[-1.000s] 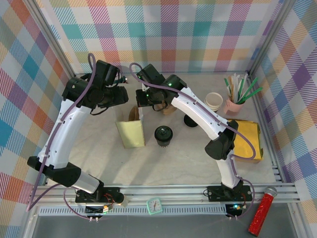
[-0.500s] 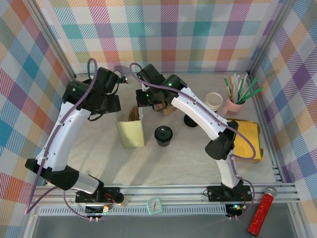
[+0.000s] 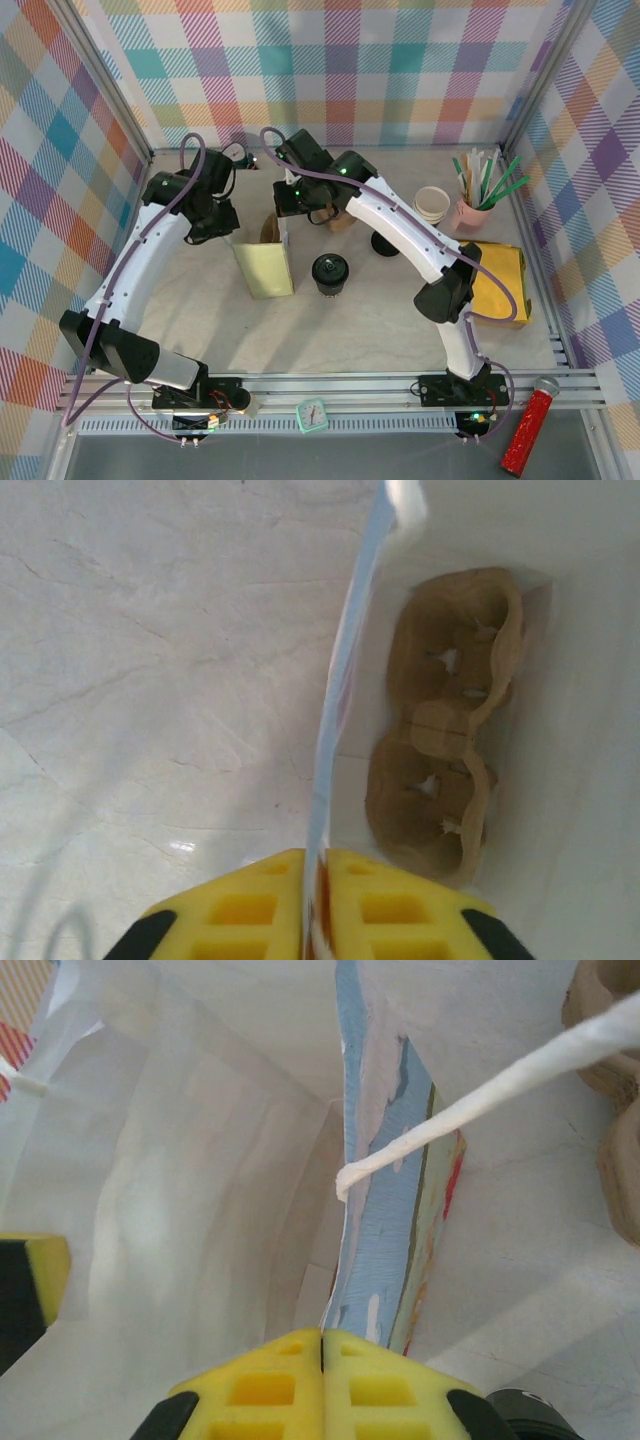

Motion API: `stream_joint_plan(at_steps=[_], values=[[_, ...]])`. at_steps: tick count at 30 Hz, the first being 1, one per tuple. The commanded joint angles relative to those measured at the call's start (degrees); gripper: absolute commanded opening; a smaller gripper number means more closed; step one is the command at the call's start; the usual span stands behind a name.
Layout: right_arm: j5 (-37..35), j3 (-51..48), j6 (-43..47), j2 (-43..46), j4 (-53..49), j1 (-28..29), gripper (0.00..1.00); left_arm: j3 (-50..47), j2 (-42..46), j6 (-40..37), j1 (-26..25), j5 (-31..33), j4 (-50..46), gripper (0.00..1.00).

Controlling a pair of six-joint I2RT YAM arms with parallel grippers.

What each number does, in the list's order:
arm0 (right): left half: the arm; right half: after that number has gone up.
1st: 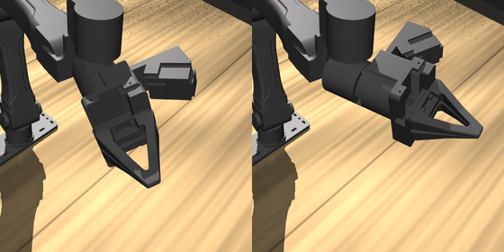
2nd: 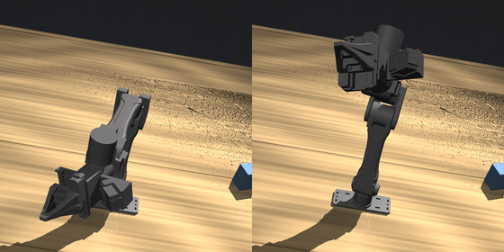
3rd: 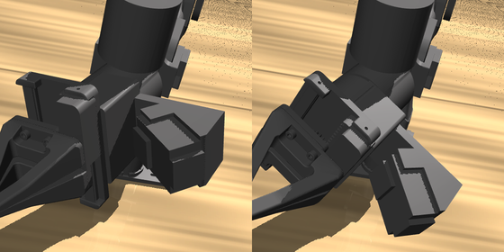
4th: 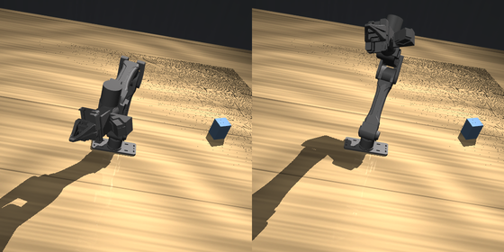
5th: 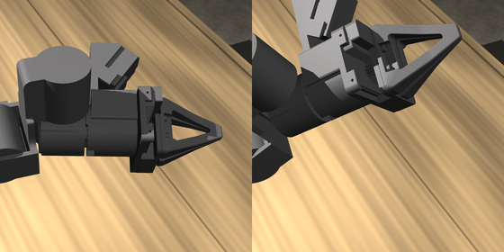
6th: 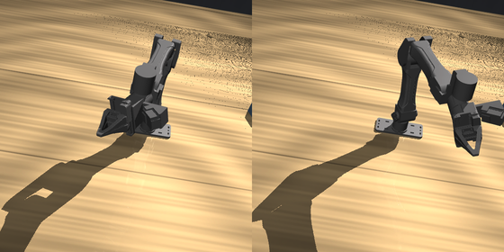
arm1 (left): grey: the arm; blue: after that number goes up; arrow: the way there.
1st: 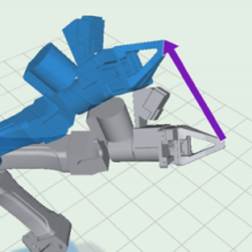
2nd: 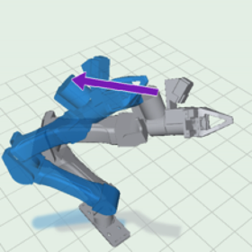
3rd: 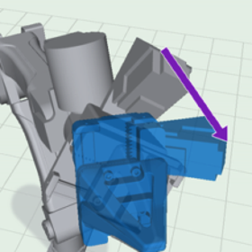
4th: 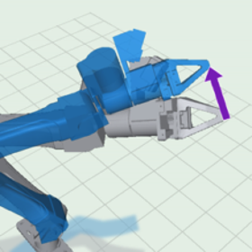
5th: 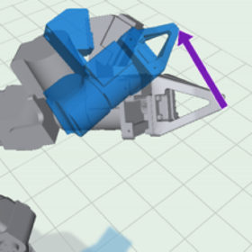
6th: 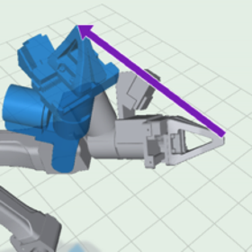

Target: Pack the takeout coffee

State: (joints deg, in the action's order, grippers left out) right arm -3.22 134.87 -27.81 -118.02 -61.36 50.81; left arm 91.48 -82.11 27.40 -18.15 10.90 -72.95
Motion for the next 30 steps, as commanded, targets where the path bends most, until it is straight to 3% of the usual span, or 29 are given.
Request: stream_joint_plan(at_steps=[1,9,23,30], values=[[2.65,4.28,2.08,1.09,0.72,1.71,0.04,-2.09,2.33,-0.44,1.65,-0.4,1.18,0.09],[4.25,5.97,6.23,1.08,6.24,5.09,0.04,-5.46,3.62,-1.21,4.69,-2.48,2.9,0.04],[-1.94,4.26,3.45,-0.82,1.51,3.36,0.01,0.37,3.04,-2.07,4.88,-5.22,0.07,0.02],[0.04,0.74,2.32,1.39,3.91,2.1,0.0,0.58,3.82,-2.93,4.95,-4.98,0.93,0.02]])
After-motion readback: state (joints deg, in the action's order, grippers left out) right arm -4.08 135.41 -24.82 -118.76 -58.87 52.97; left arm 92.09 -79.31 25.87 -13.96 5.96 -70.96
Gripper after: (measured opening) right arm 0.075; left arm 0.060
